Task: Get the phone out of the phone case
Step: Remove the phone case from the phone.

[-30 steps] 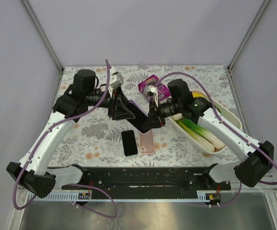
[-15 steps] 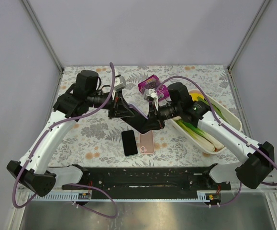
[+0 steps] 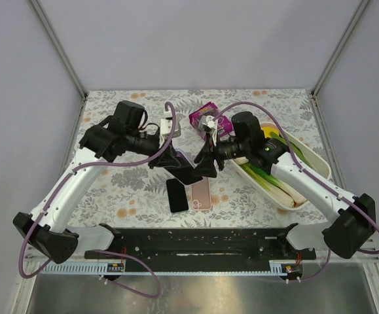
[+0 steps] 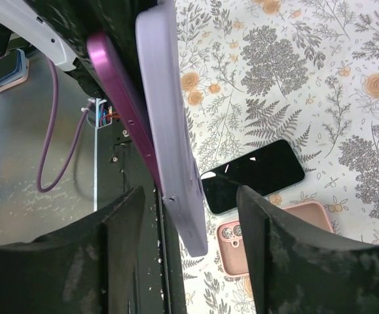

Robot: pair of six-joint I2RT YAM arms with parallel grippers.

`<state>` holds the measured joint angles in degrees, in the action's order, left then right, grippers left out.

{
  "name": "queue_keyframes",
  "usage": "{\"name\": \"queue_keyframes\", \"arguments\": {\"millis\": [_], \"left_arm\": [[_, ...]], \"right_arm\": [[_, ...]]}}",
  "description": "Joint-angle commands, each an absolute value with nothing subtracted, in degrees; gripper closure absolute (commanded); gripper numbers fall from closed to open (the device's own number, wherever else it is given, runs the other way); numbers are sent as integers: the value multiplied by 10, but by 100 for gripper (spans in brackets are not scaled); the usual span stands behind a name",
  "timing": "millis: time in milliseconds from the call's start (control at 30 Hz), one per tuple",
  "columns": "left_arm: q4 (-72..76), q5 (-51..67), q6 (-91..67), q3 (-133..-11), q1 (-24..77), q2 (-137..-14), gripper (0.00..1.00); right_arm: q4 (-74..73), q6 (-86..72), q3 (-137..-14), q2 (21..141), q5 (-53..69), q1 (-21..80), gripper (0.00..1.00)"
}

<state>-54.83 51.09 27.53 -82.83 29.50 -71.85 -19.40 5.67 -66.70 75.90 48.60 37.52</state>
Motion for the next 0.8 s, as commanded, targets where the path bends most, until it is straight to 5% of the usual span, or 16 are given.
{"name": "queue_keyframes", "arguments": {"millis": [0, 767], "left_arm": [[-556, 501, 352, -831, 295, -715, 100], [-533, 457, 363, -801, 346, -706, 100]], "right_arm": [[-162, 40, -677, 739, 469, 372, 32], [-115, -40, -714, 779, 471, 389, 38]]}}
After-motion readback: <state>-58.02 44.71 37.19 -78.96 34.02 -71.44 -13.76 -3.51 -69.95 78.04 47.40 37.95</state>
